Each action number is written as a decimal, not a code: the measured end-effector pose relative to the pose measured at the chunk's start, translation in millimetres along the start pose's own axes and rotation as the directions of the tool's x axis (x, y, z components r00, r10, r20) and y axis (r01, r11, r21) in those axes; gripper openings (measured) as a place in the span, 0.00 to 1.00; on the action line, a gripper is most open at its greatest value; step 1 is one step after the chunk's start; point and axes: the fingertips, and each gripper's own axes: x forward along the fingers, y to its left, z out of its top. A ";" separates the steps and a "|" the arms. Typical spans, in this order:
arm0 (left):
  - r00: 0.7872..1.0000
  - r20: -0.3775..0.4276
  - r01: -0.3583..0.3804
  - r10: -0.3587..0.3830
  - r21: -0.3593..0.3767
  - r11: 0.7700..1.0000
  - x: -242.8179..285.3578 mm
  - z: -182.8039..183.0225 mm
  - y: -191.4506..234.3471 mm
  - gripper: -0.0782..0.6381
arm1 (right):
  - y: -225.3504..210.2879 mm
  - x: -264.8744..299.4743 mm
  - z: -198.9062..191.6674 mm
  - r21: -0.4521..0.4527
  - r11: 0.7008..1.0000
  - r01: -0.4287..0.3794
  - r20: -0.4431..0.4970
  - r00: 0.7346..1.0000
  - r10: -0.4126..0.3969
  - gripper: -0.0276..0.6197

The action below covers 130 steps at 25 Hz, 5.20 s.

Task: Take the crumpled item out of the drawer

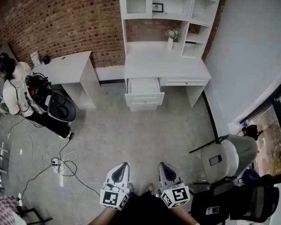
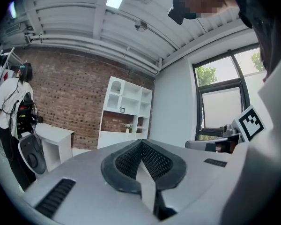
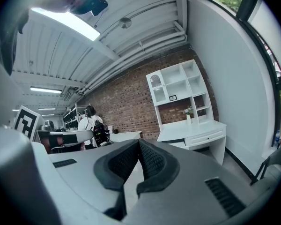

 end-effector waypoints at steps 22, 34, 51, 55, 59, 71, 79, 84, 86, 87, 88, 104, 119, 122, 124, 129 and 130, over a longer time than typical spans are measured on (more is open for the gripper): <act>1.000 -0.011 0.021 -0.022 -0.034 0.999 185.4 -1.0 105.2 0.14 | -85.8 198.7 -1.7 -0.024 1.000 0.009 -0.057 0.998 -0.010 0.06; 0.997 -0.014 0.076 -0.077 -0.054 0.996 324.3 37.4 221.4 0.14 | -137.0 386.9 42.0 -0.043 0.996 0.074 -0.098 0.992 -0.078 0.06; 0.996 -0.086 0.002 -0.009 -0.078 0.997 580.7 33.7 289.9 0.14 | -309.8 634.2 44.4 -0.048 0.998 -0.035 -0.195 0.980 0.024 0.06; 0.996 -0.086 -0.010 0.002 -0.092 0.996 616.9 36.5 303.6 0.14 | -339.9 668.0 20.6 -0.050 0.998 -0.039 -0.291 0.956 0.023 0.06; 0.994 -0.106 0.006 -0.016 -0.095 0.995 649.4 27.3 321.0 0.14 | -361.5 703.6 -15.7 -0.057 0.997 -0.048 -0.390 0.920 0.022 0.06; 0.987 -0.143 0.048 -0.073 -0.166 0.985 741.8 16.4 371.7 0.14 | -420.8 779.7 -180.5 -0.159 0.983 -0.096 -0.728 0.683 -0.052 0.13; 0.979 -0.185 0.051 -0.085 -0.184 0.982 767.1 -11.3 388.7 0.14 | -440.4 795.3 -303.7 -0.204 0.931 -0.303 -0.896 0.441 -0.053 0.21; 0.975 -0.208 0.033 -0.078 -0.215 0.976 778.8 -34.3 399.1 0.14 | -460.5 794.7 -363.3 -0.221 0.900 -0.374 -0.938 0.336 -0.091 0.24; 0.974 -0.214 0.023 -0.073 -0.226 0.974 782.3 -43.3 402.6 0.14 | -466.5 795.7 -379.6 -0.219 0.896 -0.387 -0.944 0.316 -0.094 0.24; 0.973 -0.220 0.020 -0.072 -0.230 0.973 783.4 -47.8 403.9 0.14 | -469.0 796.3 -386.9 -0.214 0.896 -0.390 -0.947 0.307 -0.093 0.24; 0.972 -0.225 0.018 -0.073 -0.233 0.972 784.1 -51.9 404.9 0.14 | -469.9 797.4 -393.0 -0.207 0.894 -0.398 -0.950 0.298 -0.088 0.24; 0.956 -0.291 -0.032 -0.044 -0.252 0.967 772.1 -90.6 427.7 0.14 | -490.2 800.8 -461.2 -0.222 0.834 -0.504 -0.975 0.120 -0.187 0.20; 0.974 -0.220 -0.004 -0.052 -0.249 0.968 773.5 -61.7 418.3 0.14 | -465.1 809.8 -381.3 -0.177 0.899 -0.400 -0.969 0.229 -0.089 0.09; 0.979 -0.199 0.008 -0.055 -0.229 0.973 767.3 -43.9 408.3 0.14 | -442.4 796.2 -344.9 -0.159 0.908 -0.388 -0.956 0.291 -0.043 0.09; 0.978 -0.202 0.019 -0.059 -0.198 0.980 759.2 -36.1 401.2 0.14 | -429.9 784.4 -314.8 -0.140 0.926 -0.351 -0.937 0.349 -0.010 0.09; 0.984 -0.170 0.030 -0.054 -0.145 0.989 743.3 -12.5 384.6 0.14 | -414.1 766.5 -229.8 -0.107 0.966 -0.234 -0.837 0.545 0.040 0.09; 0.985 -0.167 0.027 -0.052 -0.145 0.989 738.5 -8.7 378.7 0.14 | -411.3 760.7 -213.1 -0.097 0.972 -0.216 -0.810 0.584 0.049 0.09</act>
